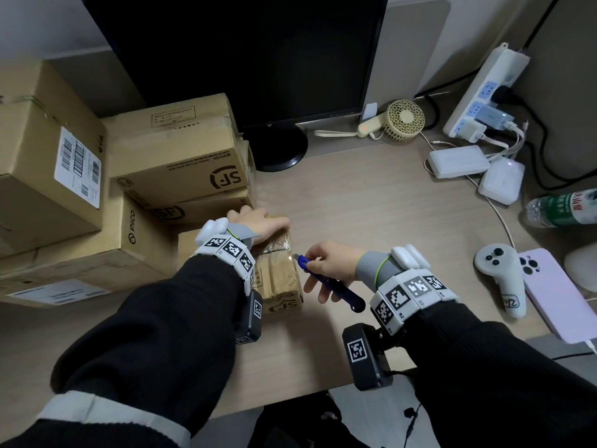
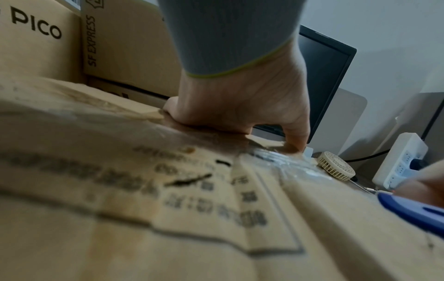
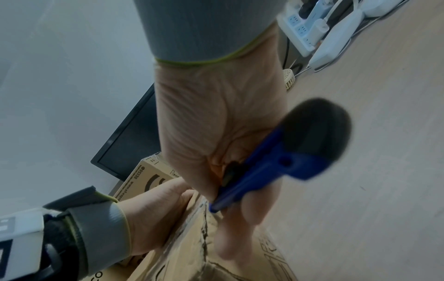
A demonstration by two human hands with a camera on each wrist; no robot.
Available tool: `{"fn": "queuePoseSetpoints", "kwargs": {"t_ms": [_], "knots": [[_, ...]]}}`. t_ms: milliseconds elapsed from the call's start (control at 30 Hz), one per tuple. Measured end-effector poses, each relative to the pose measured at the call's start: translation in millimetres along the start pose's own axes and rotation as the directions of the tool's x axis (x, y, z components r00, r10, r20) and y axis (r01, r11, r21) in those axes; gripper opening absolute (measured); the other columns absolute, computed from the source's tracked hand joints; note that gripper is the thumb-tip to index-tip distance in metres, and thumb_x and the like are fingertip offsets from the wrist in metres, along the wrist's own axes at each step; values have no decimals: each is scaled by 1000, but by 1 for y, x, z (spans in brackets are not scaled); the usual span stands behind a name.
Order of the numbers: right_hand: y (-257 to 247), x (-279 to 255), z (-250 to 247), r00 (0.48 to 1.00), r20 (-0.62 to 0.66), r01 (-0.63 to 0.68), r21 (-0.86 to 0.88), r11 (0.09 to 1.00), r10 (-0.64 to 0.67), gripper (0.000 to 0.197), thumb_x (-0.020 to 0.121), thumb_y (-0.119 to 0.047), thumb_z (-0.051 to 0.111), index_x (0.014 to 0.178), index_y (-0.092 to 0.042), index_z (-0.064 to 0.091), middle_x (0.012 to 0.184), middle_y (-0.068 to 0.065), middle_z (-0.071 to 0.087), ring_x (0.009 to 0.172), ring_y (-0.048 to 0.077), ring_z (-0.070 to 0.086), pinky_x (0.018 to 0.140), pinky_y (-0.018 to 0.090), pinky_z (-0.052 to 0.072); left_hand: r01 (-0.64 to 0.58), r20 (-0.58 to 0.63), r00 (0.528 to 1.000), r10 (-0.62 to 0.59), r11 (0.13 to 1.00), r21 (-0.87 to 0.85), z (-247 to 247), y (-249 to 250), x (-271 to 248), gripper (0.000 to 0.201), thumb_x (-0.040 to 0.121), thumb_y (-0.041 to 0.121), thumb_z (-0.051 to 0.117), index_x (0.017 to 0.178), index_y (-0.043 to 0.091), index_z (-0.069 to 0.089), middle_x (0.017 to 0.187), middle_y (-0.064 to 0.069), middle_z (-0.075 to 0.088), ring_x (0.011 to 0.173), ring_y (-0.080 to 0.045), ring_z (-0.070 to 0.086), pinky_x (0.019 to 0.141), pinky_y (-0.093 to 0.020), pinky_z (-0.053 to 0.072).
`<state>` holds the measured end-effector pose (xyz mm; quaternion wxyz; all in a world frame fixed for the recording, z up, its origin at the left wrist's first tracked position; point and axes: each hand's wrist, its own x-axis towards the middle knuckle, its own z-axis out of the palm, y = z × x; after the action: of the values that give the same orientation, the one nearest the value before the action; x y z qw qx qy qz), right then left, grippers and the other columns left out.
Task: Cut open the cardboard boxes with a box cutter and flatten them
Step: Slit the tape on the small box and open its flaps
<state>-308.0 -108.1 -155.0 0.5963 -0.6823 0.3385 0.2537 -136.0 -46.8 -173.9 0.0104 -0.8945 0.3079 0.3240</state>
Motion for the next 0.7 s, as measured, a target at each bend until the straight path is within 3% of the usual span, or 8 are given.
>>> {"fn": "queuePoseSetpoints", "kwargs": {"t_ms": [200,333,400,467,533,567,633,700], "knots": [[-4,-7,-10,996,63,-63,-79,995,68,16,96,-6,36,90,-8,51,91,15,68,41,15,60,39,19,43,-15,5,1000,15,1000,19,0,0,-2,71,78,69,48,135,27,45,140,-9,37,126,-35,30,83,-42,23],[-10,-11,-23,987,-162,-14,36,999,20,14,95,-16,38,84,-12,46,79,11,67,45,18,52,41,18,27,-91,34,996,88,988,126,0,4,-13,75,77,73,51,137,27,46,140,-5,40,126,-31,34,84,-40,25],[-15,-7,-28,956,-294,40,113,993,-5,17,97,-21,37,82,-15,44,82,10,66,53,19,51,45,21,28,-223,98,973,207,956,191,3,11,-23,72,69,76,58,125,32,55,123,0,53,115,-24,43,83,-35,28],[-21,1,-29,927,-374,62,144,988,-4,18,97,-18,34,81,-15,44,87,9,66,59,19,54,50,21,32,-375,148,916,374,927,-19,8,17,-33,61,63,67,71,110,30,64,105,5,63,100,-19,54,83,-34,37],[-26,10,-25,919,-394,69,140,988,-8,19,97,-17,32,85,-16,46,91,9,64,65,19,56,54,22,36,-422,56,871,488,801,-425,7,16,-38,41,68,40,80,99,17,66,93,3,67,89,-15,61,84,-26,46],[-28,14,-22,919,-393,70,127,989,-15,19,97,-17,31,90,-15,48,93,8,63,68,18,55,55,23,37,-431,-52,876,479,730,-530,3,12,-38,28,73,26,79,95,15,65,89,4,66,85,-12,61,82,-22,47],[-32,22,-15,930,-366,57,93,994,-19,18,98,-19,32,97,-12,49,96,8,62,73,21,53,56,24,39,-446,-249,895,371,735,-510,-11,-10,-35,17,79,15,73,94,18,65,91,5,64,84,-9,58,82,-21,45],[-36,28,-9,943,-332,30,56,998,-10,18,99,-21,34,99,-10,49,99,8,61,79,25,51,55,26,39,-384,-304,910,281,848,-365,-27,-40,-30,22,81,21,72,102,18,65,102,3,63,92,-10,56,84,-22,42]]}}
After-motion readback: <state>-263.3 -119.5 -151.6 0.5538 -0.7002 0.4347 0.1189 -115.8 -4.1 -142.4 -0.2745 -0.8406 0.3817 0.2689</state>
